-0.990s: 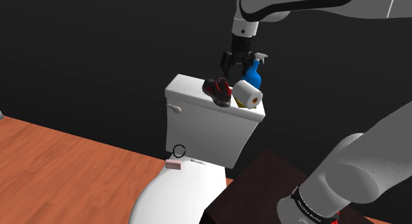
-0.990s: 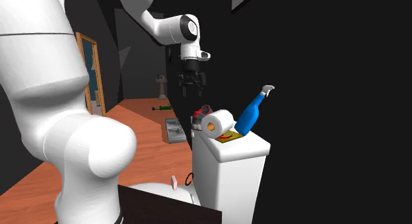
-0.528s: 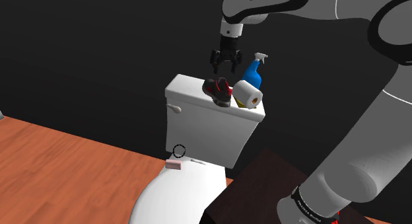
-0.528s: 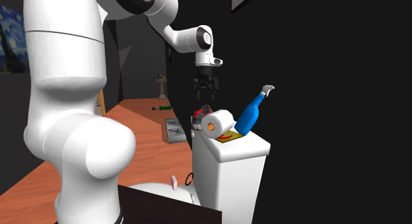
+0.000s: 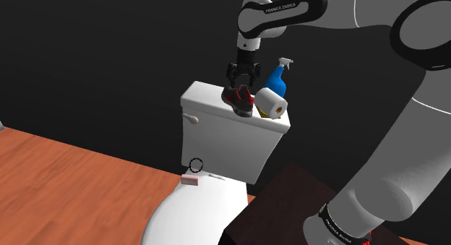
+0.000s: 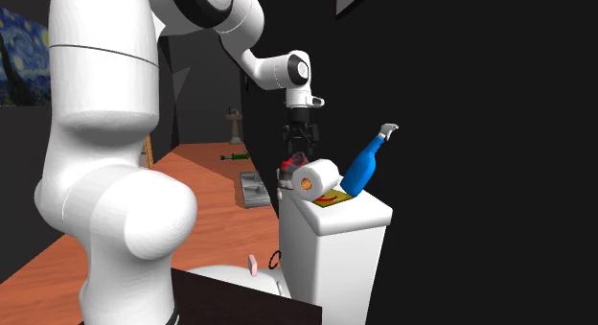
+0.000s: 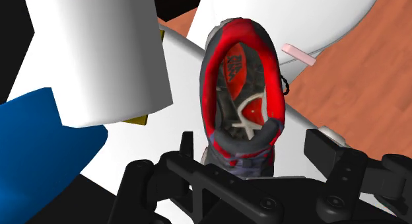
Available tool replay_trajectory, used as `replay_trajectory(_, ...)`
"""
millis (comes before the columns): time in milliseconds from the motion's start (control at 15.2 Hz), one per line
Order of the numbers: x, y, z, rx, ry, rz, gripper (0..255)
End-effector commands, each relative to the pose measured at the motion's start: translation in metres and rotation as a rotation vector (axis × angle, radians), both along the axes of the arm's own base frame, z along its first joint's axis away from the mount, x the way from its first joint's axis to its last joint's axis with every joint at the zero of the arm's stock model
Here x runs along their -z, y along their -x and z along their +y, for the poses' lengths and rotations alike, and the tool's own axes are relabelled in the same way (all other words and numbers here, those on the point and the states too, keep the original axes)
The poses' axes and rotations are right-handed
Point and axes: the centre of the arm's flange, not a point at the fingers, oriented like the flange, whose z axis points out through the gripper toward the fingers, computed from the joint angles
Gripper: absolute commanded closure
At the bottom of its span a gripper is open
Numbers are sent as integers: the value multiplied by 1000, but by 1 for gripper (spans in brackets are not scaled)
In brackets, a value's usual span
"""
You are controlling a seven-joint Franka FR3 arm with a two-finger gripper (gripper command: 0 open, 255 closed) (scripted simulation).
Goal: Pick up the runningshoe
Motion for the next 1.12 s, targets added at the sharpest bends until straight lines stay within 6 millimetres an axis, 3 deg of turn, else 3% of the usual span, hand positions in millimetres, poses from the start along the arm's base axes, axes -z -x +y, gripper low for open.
replay_trajectory(0,5,1,0,0,0,0,0)
replay_trajectory(66,5,1,0,0,0,0,0)
replay_trajectory(132,4,1,0,0,0,0,255)
replay_trajectory(726,5,1,0,0,0,0,255)
replay_trajectory(1056,-22,1,0,0,0,0,255)
